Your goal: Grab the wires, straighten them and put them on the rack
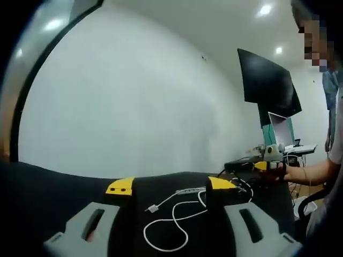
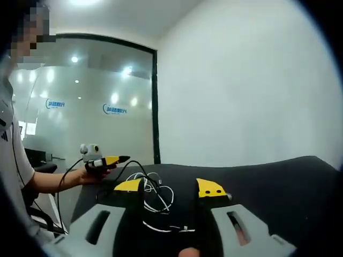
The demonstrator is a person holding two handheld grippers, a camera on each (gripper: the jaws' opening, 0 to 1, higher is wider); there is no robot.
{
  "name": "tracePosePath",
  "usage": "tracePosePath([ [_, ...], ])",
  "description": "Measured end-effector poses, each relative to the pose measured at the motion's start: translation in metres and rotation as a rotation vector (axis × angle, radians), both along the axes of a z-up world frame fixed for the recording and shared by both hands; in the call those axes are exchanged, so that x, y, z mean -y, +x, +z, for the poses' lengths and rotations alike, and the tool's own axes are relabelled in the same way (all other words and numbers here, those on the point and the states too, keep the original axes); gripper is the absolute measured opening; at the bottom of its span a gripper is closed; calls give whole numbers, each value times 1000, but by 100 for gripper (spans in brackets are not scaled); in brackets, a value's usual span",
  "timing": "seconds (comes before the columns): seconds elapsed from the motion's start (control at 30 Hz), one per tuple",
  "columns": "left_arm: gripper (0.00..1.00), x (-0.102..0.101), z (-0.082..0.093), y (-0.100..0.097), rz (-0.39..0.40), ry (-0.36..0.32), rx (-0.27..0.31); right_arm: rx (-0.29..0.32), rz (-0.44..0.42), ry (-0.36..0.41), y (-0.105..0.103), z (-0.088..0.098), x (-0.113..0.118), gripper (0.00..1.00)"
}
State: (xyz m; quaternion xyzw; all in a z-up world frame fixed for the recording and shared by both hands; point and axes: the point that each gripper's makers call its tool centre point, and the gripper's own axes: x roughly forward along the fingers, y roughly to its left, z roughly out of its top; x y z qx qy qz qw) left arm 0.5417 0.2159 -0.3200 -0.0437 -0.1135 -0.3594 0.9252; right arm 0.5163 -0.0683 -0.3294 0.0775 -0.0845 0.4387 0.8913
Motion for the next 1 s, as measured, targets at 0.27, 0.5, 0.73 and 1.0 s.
tracePosePath([
  [0.27,60,7,-3,-4,-10,32,4,1,2,-13,-2,-2,-3,35],
  [0.5,61,7,-4,-3,-7,40,4,8,-2,-21,-4,-2,-4,35],
  [0.73,61,7,-5,-3,-6,41,1,8,-3,-18,-3,-2,-4,35],
  [1.0,61,8,-5,-3,-6,41,1,7,-1,-24,-2,-3,-4,35],
])
